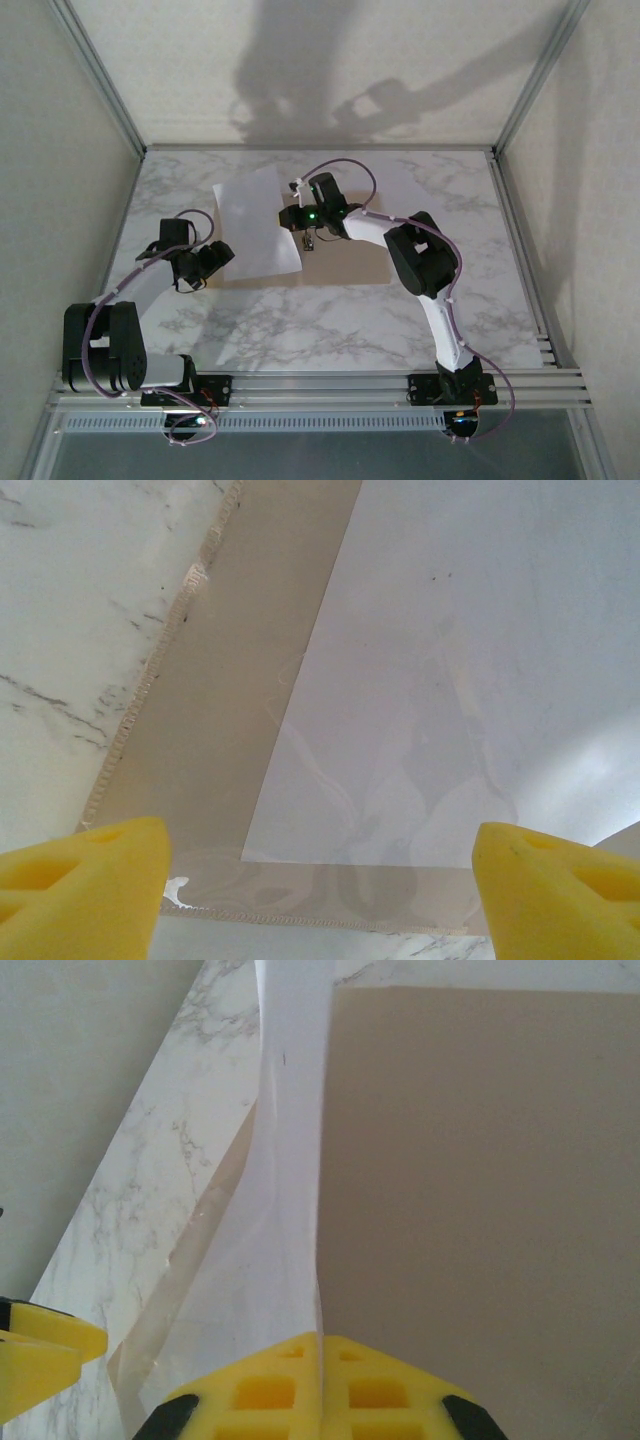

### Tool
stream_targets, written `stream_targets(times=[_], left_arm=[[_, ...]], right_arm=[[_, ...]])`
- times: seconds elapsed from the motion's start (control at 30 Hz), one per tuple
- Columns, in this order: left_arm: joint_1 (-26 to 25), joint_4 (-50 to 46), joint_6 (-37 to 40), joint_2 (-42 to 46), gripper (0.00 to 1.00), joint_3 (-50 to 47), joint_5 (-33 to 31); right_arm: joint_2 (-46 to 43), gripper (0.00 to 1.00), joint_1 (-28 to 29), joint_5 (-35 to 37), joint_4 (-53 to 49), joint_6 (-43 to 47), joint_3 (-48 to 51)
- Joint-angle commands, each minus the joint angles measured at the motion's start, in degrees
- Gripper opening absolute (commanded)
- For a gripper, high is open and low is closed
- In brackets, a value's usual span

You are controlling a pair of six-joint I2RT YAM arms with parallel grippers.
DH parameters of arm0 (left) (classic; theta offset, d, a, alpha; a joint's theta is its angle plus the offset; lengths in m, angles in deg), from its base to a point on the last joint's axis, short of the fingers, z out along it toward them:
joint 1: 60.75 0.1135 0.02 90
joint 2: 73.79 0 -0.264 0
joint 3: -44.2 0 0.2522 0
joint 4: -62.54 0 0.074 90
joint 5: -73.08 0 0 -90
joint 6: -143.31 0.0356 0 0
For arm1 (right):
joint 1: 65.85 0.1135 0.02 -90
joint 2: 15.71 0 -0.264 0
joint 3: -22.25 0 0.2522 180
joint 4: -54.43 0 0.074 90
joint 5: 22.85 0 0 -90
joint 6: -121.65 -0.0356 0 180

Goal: Put the files into the folder

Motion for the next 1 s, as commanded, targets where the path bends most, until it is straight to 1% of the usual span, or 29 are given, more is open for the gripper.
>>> stream_targets(times=[0.0, 0.33, 0.53, 0.6, 0.73, 0.97], left_arm=[[0.6, -0.2, 0.8, 0.2, 0.79, 0.2, 0.8], [0.6, -0.3, 0.9, 0.4, 0.79, 0.1, 0.7], [0.6, -0.1, 0.7, 0.7, 0.79, -0.1, 0.8], [0.6, -0.2, 0.8, 0.6, 0.79, 0.0, 0.7], [0.6, 0.0, 0.9, 0.5, 0.79, -0.1, 0.8], [0.5, -0.1, 0.8, 0.4, 0.79, -0.2, 0.6]], right_arm=[[0.4, 0.04, 1.0, 0.4, 1.7, -0.7, 0.4], [0.4, 0.05, 1.1, 1.0, 0.4, -0.4, 0.1], [0.2, 0.07, 1.2, 0.5, 0.2, -0.8, 0.9], [0.6, 0.11, 1.2, 0.4, -1.1, 0.0, 0.1], [3.0, 0.26, 1.2, -2.3, -5.6, 1.7, -5.0], [7.4, 0.36, 0.6, -3.4, -12.5, 4.0, -13.7]])
